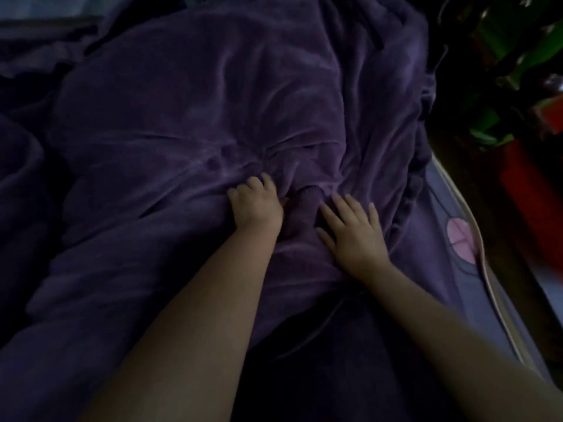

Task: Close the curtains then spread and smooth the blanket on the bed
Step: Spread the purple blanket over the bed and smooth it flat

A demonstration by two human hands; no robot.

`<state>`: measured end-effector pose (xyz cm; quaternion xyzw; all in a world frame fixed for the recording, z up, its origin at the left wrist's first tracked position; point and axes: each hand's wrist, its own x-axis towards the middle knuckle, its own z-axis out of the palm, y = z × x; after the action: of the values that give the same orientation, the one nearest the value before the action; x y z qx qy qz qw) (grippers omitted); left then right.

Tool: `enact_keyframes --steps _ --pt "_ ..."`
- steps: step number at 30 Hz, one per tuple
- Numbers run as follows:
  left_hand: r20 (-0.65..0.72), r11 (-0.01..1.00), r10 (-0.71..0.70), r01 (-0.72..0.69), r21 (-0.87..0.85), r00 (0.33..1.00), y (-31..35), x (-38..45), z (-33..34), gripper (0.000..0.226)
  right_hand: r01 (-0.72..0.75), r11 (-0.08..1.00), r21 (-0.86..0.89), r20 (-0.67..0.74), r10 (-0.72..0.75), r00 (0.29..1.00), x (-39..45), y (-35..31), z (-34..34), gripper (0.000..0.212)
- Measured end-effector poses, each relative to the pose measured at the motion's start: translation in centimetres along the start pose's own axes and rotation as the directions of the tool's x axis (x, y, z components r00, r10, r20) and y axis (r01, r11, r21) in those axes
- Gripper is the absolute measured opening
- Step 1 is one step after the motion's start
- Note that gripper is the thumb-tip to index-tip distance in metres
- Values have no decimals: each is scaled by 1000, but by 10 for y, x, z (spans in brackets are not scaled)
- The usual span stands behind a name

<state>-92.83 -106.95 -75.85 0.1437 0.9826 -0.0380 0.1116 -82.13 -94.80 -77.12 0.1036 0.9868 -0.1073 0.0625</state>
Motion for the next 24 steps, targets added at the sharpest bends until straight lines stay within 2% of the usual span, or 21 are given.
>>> enact_keyframes --steps 3,6,8,9,12,14,16,18,19,21,22,23,24 --pt "82 967 165 -145 -210 983 -24 -37 -5 63 -61 996 -59 93 67 993 0 -5 -6 53" --pt "260 848 294 -126 -515 920 -39 -77 -17 68 -156 980 -122 177 176 968 -16 -15 -8 50" --pt "326 795 341 -85 -600 882 -45 -116 -20 65 -168 972 -162 228 203 952 -37 -24 -9 49" --pt "310 774 344 -80 -629 887 -49 -137 -21 59 -165 974 -157 253 202 946 -50 -29 -11 50" --pt "58 755 223 -135 -642 973 -76 -205 -31 38 -146 984 -99 358 172 918 -91 -42 -18 54" --pt "-105 795 167 -196 -574 980 -97 -245 -45 30 -122 992 -37 430 126 894 -125 -53 -22 63" --pt "-226 824 112 -218 -522 968 -116 -281 -61 27 -86 996 2 500 73 863 -161 -68 -27 59" --pt "-346 824 5 -200 -530 938 -136 -312 -78 26 -84 988 133 495 7 869 -196 -93 -27 48" --pt "-398 814 -53 -191 -549 916 -146 -330 -87 26 -135 950 281 476 -16 879 -214 -111 -30 45" --pt "-494 775 -167 -196 -601 853 -165 -362 -104 26 -258 771 582 490 -78 868 -243 -150 -35 41" --pt "-534 753 -219 -206 -624 817 -174 -377 -109 26 -332 661 673 533 -122 837 -254 -170 -36 40" --pt "-558 737 -272 -202 -644 784 -183 -390 -112 27 -374 614 695 575 -164 801 -264 -186 -35 40" --pt "-558 731 -320 -175 -659 766 -192 -402 -113 28 -342 646 682 587 -205 783 -272 -199 -35 47"
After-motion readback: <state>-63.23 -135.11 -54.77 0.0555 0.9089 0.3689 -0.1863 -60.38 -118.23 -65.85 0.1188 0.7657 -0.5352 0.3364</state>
